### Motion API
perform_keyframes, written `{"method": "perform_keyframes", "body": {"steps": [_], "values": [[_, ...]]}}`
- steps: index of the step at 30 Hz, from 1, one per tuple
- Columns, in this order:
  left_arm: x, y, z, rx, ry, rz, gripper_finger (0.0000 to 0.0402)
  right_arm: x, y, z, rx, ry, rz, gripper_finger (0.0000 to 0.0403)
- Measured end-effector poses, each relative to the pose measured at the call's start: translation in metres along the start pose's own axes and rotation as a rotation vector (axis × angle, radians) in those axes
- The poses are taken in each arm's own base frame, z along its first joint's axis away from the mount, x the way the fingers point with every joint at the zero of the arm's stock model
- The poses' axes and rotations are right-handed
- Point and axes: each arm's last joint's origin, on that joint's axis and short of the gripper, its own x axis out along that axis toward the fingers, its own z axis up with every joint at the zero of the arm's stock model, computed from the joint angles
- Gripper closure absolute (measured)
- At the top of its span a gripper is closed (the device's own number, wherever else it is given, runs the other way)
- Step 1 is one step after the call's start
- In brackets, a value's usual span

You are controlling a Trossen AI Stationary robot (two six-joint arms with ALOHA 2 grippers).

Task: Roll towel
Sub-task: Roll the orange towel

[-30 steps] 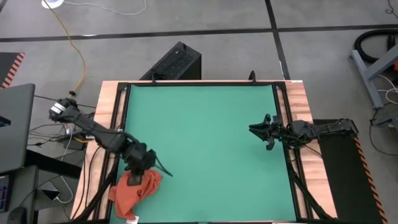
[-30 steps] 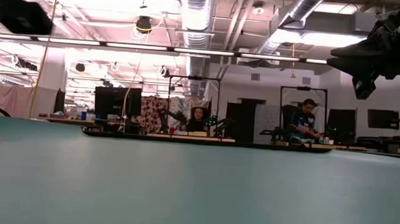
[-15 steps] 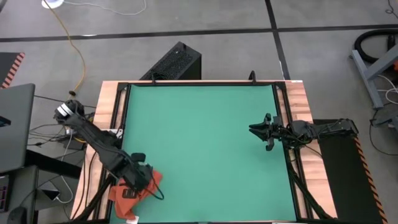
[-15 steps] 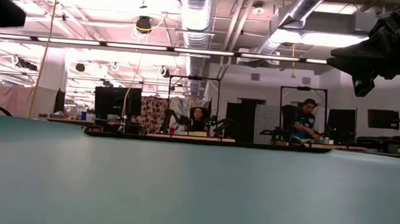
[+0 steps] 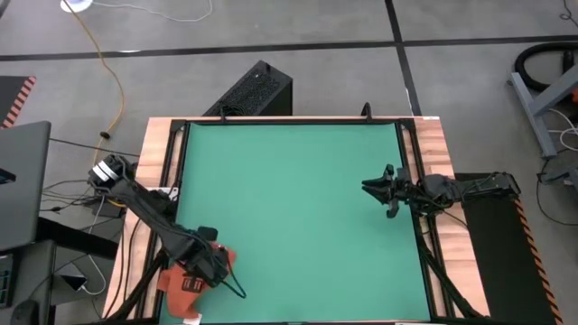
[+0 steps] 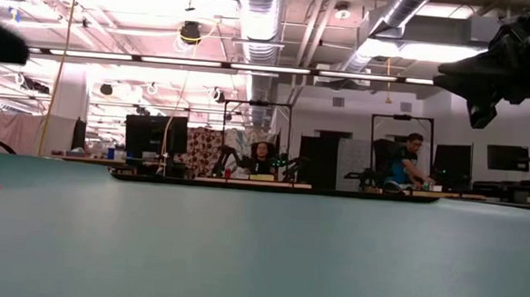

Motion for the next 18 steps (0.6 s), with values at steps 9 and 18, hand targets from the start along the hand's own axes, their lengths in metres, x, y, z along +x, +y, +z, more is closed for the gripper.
{"method": "perform_keyframes", "body": {"steps": [9, 18], "values": [[-0.088, 0.02, 0.049, 0.155, -0.345, 0.421, 0.0401, -0.001, 0.005, 0.012, 0.018, -0.121, 0.044, 0.0287], [-0.193, 0.061, 0.101, 0.288, -0.757, 0.718, 0.0401, 0.007, 0.008, 0.012, -0.015, -0.118, 0.041, 0.0287]]}}
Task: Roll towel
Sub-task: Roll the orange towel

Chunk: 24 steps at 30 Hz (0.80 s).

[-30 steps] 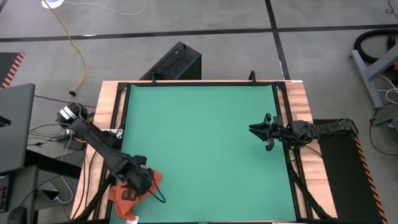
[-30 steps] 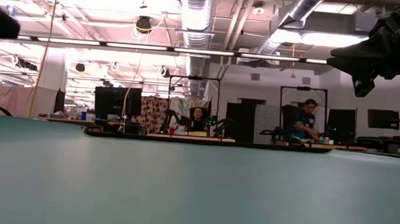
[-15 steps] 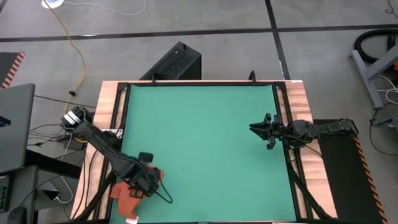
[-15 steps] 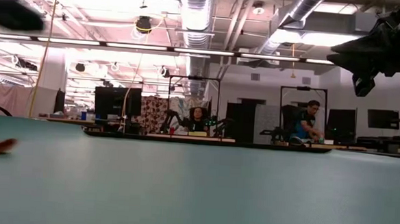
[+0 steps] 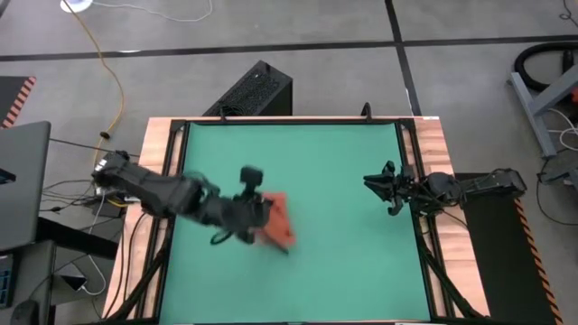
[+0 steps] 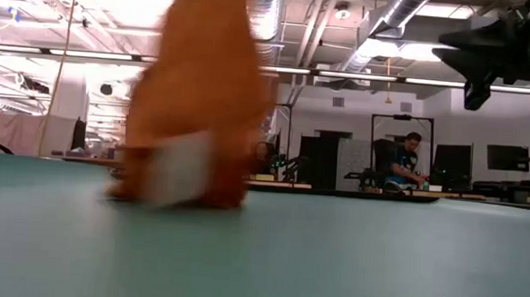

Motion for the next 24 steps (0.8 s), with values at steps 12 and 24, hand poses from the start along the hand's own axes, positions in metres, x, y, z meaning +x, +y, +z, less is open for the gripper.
{"method": "perform_keyframes", "body": {"steps": [12, 24], "values": [[0.003, 0.082, 0.008, -0.348, -0.09, 0.158, 0.0401, 0.03, 0.022, -0.02, -0.208, 0.215, 0.075, 0.0287], [0.067, 0.049, -0.065, -0.461, 0.272, -0.007, 0.0401, 0.094, 0.063, -0.054, -0.592, 0.425, -0.002, 0.0287]]}}
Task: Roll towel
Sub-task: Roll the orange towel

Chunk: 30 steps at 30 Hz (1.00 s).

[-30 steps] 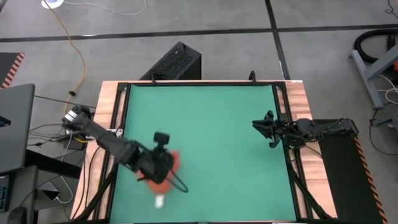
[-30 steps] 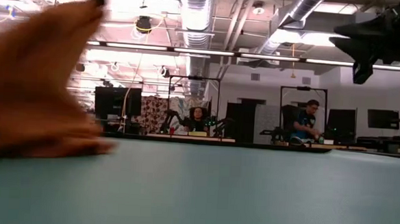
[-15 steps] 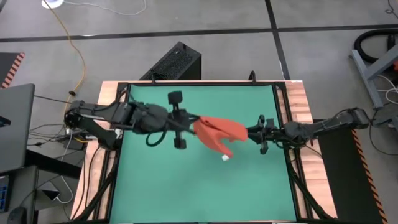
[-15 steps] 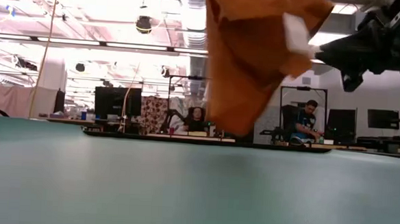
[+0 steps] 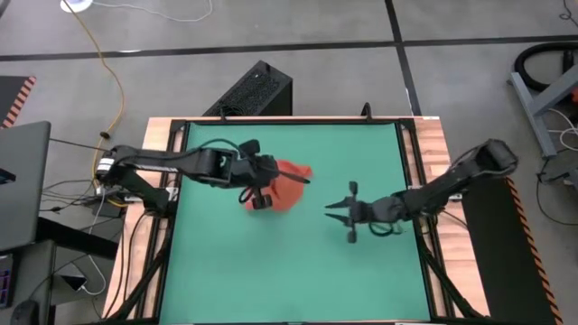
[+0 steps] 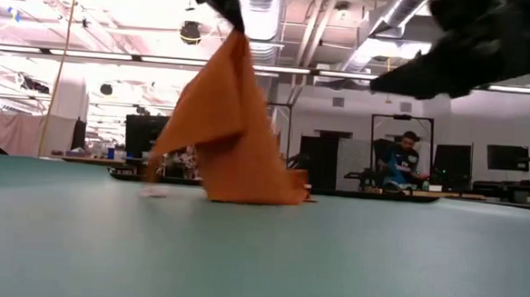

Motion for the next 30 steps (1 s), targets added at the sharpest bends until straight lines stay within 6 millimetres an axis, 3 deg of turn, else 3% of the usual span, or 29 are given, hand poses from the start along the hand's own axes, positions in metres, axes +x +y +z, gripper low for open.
{"method": "perform_keyframes", "body": {"steps": [8, 15, 18, 22, 27, 30], "values": [[0.009, -0.004, -0.011, -0.017, 0.05, -0.025, 0.0401, 0.065, 0.024, -0.017, -0.219, 0.18, -0.062, 0.0287], [-0.012, 0.006, 0.0, -0.086, -0.011, -0.052, 0.0401, 0.118, 0.047, 0.018, -0.367, 0.105, -0.074, 0.0287], [-0.015, 0.008, 0.002, -0.095, -0.026, -0.058, 0.0401, 0.134, 0.058, 0.026, -0.528, 0.127, -0.087, 0.0287], [-0.016, 0.007, 0.001, -0.08, -0.008, -0.065, 0.0401, 0.153, 0.068, 0.029, -0.763, 0.206, -0.227, 0.0287], [-0.016, 0.007, 0.0, -0.066, -0.005, -0.078, 0.0401, 0.168, 0.081, 0.014, -1.045, 0.361, -0.335, 0.0287], [-0.016, 0.007, 0.0, -0.058, -0.004, -0.078, 0.0401, 0.176, 0.085, 0.002, -1.112, 0.409, -0.354, 0.0287]]}}
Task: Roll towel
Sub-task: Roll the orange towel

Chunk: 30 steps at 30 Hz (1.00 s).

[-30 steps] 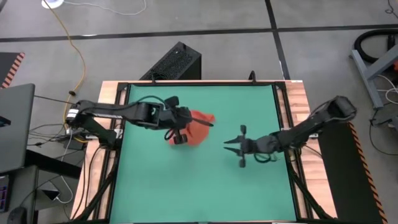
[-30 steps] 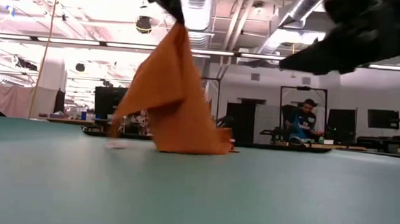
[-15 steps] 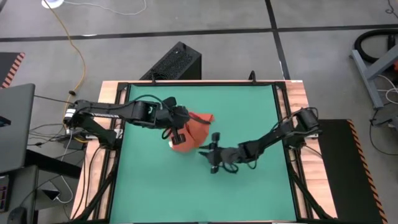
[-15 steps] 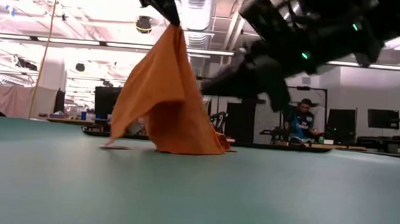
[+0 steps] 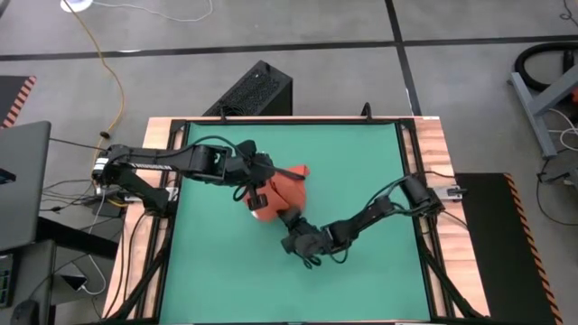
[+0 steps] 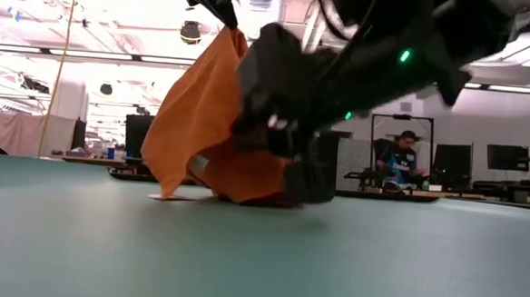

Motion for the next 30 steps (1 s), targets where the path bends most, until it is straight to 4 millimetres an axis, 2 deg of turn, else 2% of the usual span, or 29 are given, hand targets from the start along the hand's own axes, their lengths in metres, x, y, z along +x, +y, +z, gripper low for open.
{"method": "perform_keyframes", "body": {"steps": [6, 10, 17, 24, 30], "values": [[0.0, 0.0, 0.0, 0.011, 0.001, -0.006, 0.0401, 0.009, 0.008, 0.01, -0.009, 0.051, -0.026, 0.0287], [0.0, 0.0, 0.0, 0.014, 0.0, -0.002, 0.0401, 0.011, 0.004, 0.013, 0.004, 0.1, -0.06, 0.0287], [0.001, 0.003, 0.0, 0.01, 0.0, 0.007, 0.0401, 0.001, -0.004, 0.023, -0.02, 0.084, -0.078, 0.0287], [0.003, 0.01, 0.001, -0.009, 0.007, -0.006, 0.0401, -0.013, 0.001, 0.033, -0.094, 0.017, -0.059, 0.0287], [0.004, 0.01, 0.003, -0.02, -0.01, -0.044, 0.0401, -0.011, 0.0, 0.033, -0.09, -0.004, -0.053, 0.0287]]}}
